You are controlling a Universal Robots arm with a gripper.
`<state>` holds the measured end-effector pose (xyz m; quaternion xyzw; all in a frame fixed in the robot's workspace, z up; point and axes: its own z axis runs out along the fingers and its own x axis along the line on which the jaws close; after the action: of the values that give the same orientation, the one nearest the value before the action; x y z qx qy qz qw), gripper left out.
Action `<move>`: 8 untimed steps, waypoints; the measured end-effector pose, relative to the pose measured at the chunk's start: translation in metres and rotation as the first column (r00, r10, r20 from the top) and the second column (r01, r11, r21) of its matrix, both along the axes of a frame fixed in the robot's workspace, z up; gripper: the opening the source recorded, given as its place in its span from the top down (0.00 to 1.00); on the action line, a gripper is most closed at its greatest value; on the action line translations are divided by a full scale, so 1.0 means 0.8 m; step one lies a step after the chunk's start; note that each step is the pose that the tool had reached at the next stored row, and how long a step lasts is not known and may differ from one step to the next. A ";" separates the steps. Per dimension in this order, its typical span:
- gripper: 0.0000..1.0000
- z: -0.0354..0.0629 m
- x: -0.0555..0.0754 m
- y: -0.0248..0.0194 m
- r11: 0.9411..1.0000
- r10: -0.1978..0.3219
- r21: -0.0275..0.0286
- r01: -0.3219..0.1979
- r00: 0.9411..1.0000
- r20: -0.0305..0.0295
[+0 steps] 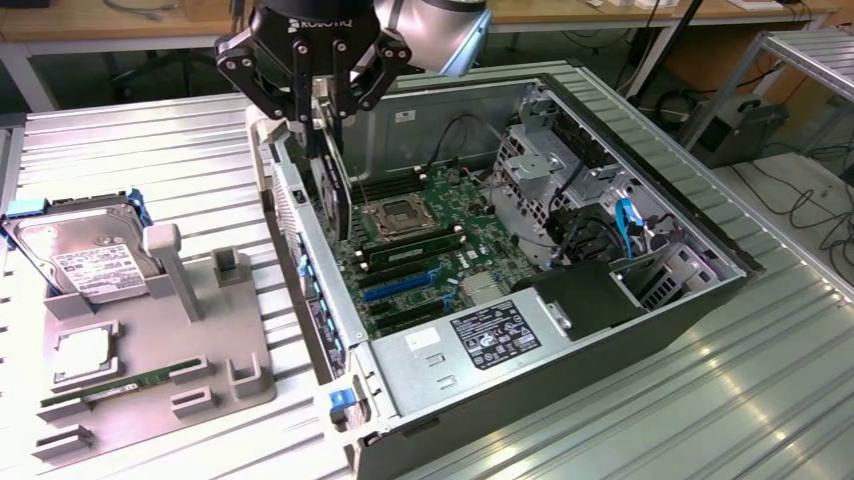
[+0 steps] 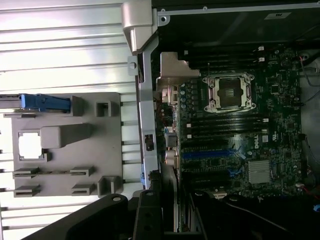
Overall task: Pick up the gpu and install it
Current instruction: 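Pick up the gpu and move the gpu toward the slot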
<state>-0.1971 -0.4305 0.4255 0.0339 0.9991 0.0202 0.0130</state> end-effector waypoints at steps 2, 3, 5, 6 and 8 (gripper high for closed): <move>0.74 0.000 0.001 0.0000 1.000 0.000 0.000 0.000 1.000 0.000; 0.74 -0.001 0.001 0.0000 1.000 0.000 0.000 0.000 1.000 0.000; 0.74 -0.001 0.001 0.0000 1.000 0.000 0.000 0.000 1.000 0.000; 0.74 -0.001 0.001 0.0000 1.000 0.000 0.000 0.000 1.000 0.000; 0.74 -0.001 0.002 0.0000 1.000 0.000 0.000 0.000 1.000 0.000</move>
<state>-0.1956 -0.4305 0.4244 0.0339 0.9991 0.0202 0.0131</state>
